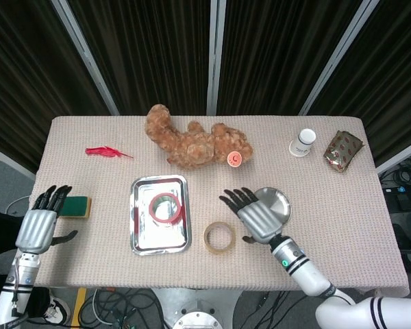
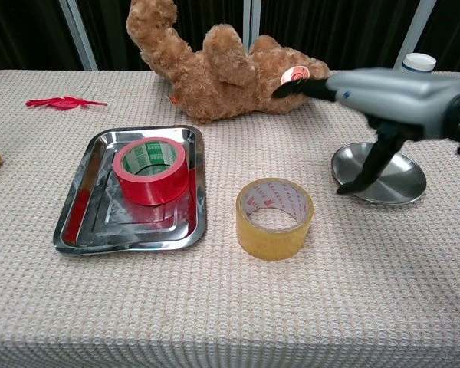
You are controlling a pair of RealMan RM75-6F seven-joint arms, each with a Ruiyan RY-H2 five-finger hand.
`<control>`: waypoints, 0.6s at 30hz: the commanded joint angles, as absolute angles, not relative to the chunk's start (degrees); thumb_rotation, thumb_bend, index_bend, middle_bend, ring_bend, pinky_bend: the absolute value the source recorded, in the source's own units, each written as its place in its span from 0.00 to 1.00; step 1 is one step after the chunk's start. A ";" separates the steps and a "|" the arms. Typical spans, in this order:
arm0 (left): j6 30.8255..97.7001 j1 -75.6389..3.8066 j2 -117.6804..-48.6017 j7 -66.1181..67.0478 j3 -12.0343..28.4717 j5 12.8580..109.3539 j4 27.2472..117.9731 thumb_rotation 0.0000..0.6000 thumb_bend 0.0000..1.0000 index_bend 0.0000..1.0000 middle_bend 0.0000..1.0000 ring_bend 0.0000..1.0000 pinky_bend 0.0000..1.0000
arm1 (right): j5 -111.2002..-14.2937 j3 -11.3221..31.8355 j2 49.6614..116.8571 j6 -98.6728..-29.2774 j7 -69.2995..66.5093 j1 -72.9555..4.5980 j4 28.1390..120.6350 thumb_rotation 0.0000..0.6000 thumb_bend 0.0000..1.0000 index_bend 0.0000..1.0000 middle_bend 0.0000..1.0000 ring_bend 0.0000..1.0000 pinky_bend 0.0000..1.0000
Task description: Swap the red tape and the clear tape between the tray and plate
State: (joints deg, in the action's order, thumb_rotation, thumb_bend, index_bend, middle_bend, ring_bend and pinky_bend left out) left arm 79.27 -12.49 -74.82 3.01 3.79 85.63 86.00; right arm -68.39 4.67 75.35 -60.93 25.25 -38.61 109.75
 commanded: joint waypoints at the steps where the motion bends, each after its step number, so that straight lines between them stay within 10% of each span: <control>1: 75.43 -16.51 -74.26 0.80 4.74 88.05 88.29 1.00 0.09 0.05 0.08 0.00 0.14 | -75.77 4.17 67.37 -68.18 14.85 -32.27 109.93 1.00 0.00 0.00 0.00 0.00 0.00; 18: 52.52 -35.46 -79.47 0.34 8.01 86.18 89.55 1.00 0.10 0.05 0.04 0.00 0.14 | -75.83 7.43 56.91 -76.35 -10.42 -22.05 97.67 1.00 0.00 0.00 0.00 0.00 0.00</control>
